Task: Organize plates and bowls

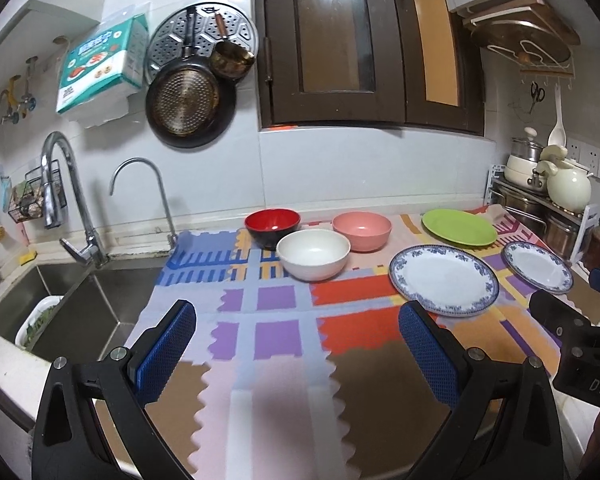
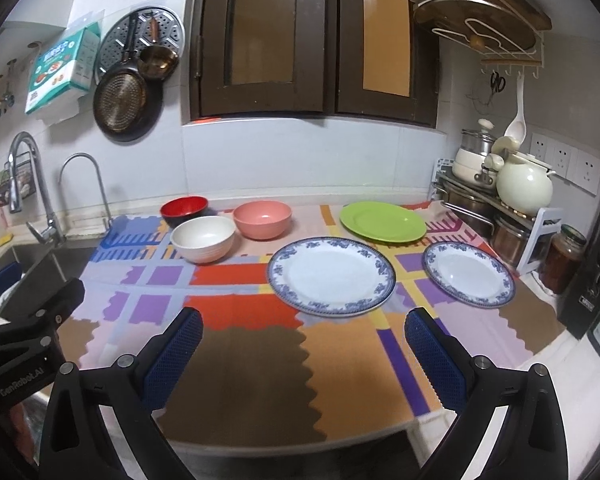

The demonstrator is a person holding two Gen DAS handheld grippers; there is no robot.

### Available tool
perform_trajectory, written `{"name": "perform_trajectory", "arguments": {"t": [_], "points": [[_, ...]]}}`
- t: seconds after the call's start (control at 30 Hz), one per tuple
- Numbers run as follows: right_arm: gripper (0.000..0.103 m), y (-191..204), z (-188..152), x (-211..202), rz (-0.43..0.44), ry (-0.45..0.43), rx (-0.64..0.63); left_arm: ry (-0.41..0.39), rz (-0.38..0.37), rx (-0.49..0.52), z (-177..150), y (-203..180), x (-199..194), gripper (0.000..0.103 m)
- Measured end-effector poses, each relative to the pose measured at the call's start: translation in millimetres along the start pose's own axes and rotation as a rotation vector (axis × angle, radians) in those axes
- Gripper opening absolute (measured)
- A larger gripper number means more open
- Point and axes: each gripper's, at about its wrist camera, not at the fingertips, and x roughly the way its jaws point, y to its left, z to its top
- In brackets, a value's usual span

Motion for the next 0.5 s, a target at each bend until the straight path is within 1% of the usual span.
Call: {"name": "perform_trajectory", "arguments": {"t": [0.17, 0.37, 0.5], "points": [[0.102, -19, 21, 34, 0.008, -0.018, -0.004, -0.01, 0.007, 0.019, 19, -24, 33, 0.103], [0.102, -44, 40, 77, -0.027, -0.047, -0.03, 0.014, 0.002, 0.048, 36, -58, 78, 0.103], [0.102, -64, 48, 108, -0.038, -0.036, -0.031, 0.036, 0.014, 0.06, 43, -81, 109, 0.103]]}}
